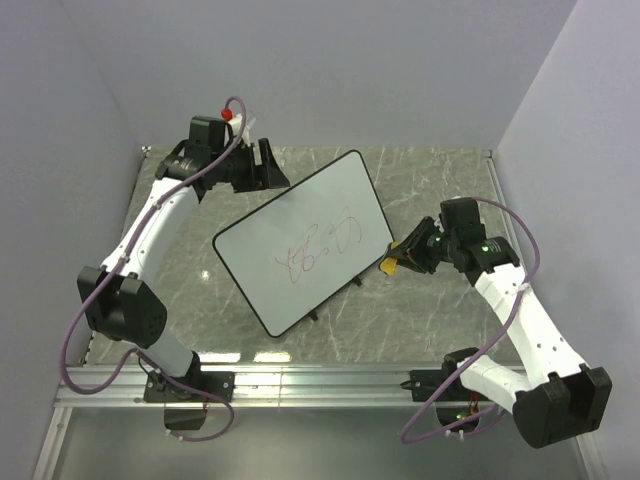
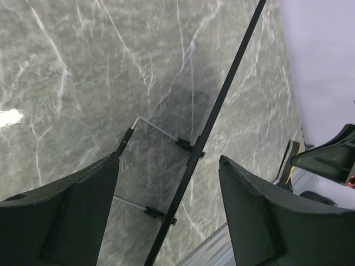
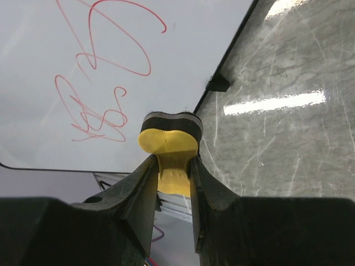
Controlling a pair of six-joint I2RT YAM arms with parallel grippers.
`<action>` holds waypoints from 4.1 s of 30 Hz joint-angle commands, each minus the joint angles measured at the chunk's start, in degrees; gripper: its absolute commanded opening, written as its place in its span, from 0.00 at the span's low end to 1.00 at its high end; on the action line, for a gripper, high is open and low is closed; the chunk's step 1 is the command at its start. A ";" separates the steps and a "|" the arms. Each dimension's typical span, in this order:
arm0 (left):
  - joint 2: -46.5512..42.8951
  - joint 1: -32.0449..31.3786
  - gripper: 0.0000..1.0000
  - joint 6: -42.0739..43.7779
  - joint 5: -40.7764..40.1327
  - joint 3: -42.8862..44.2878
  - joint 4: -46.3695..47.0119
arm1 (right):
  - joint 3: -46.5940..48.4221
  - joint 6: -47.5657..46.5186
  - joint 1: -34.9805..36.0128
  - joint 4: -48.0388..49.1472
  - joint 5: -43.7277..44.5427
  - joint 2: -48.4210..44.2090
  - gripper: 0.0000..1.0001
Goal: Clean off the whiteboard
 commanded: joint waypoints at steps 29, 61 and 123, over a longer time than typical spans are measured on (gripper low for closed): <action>1.04 -9.38 0.00 5.66 -5.77 -7.17 -2.83 | 7.98 8.24 18.32 37.26 -2.64 17.41 0.00; -4.94 -10.96 0.00 4.96 -14.39 -10.34 -6.16 | -23.47 18.45 27.98 40.78 12.49 25.95 0.00; -9.42 -14.30 0.00 2.85 -15.27 -15.88 -4.93 | 16.34 25.31 36.87 45.53 16.18 25.86 0.00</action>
